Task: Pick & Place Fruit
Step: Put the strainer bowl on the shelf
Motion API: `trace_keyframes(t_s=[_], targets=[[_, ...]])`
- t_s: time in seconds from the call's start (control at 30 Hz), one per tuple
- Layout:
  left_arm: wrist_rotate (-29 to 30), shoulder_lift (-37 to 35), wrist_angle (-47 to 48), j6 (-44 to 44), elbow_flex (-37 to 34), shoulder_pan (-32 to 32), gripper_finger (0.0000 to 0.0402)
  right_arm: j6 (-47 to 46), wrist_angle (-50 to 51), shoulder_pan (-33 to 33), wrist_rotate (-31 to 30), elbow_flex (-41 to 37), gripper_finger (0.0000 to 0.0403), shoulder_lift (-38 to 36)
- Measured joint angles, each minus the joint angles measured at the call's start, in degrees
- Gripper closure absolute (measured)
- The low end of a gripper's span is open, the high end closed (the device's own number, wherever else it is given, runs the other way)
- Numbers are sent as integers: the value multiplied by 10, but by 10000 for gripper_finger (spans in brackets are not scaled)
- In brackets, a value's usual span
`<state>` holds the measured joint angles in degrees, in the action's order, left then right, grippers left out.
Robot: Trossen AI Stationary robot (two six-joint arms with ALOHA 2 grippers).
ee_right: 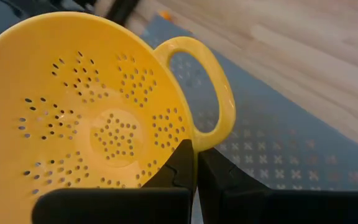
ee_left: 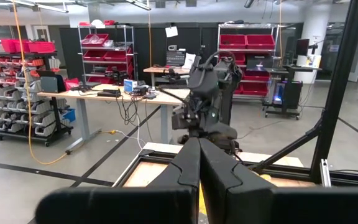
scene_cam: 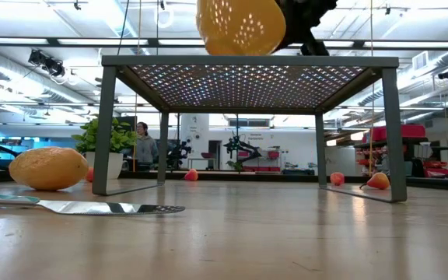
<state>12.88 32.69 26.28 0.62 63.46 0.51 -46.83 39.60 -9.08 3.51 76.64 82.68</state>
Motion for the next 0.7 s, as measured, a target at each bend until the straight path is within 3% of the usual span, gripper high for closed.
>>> trace_keyframes(t_s=[0.7], targets=[[6, 0, 0, -11, 0, 0, 397, 134, 61, 5, -30, 0, 398, 9]])
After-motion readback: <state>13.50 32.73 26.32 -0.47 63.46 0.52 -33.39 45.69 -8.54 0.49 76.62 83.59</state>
